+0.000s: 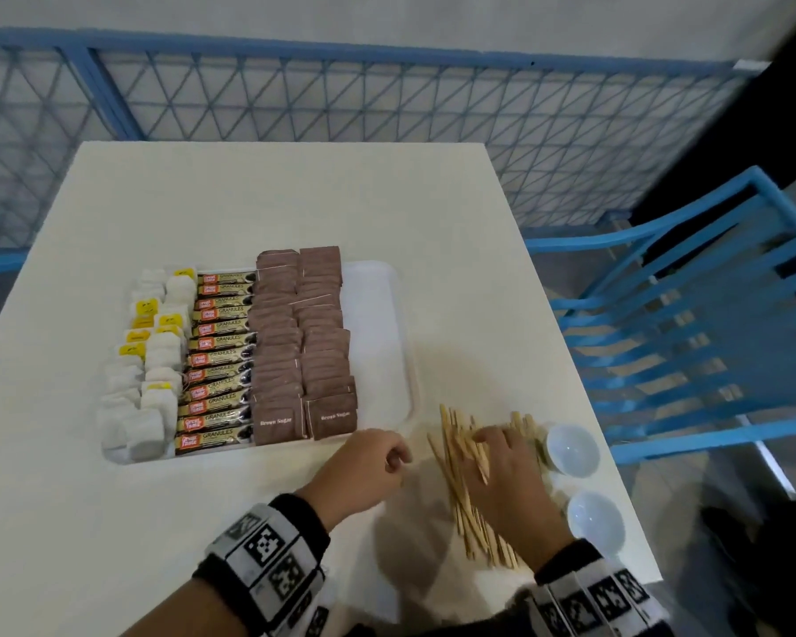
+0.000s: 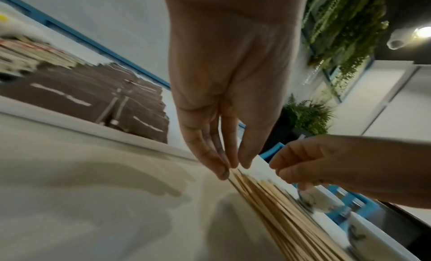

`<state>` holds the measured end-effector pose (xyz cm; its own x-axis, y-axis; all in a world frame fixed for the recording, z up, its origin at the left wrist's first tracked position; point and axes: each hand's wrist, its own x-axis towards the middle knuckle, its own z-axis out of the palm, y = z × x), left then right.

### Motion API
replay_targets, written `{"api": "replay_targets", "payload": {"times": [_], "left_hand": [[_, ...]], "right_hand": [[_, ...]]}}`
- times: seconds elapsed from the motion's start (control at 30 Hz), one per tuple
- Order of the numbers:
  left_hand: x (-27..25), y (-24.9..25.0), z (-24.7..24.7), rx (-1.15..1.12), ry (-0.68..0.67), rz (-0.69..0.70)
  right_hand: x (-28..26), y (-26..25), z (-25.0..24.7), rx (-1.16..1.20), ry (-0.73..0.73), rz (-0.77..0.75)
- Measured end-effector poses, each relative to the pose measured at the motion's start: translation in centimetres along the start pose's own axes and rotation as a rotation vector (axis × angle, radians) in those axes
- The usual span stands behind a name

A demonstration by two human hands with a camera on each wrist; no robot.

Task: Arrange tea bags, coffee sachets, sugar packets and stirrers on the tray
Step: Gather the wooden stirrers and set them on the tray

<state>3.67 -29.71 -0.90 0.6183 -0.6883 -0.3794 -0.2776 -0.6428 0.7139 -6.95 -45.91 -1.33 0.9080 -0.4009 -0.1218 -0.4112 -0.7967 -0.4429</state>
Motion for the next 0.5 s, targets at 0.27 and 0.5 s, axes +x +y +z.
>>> {"api": "replay_targets", "payload": {"times": [0.27, 0.5], "left_hand": [[2.9, 2.8, 2.3, 0.042, -0.178, -0.110], [3.8, 3.6, 3.3, -0.096, -0.108, -0.182]], "right_hand": [[-2.3, 2.1, 0.5, -0.234, -0.022, 0.075], [-1.9, 2.1, 2.0, -0.325, -0.188, 0.254]]}}
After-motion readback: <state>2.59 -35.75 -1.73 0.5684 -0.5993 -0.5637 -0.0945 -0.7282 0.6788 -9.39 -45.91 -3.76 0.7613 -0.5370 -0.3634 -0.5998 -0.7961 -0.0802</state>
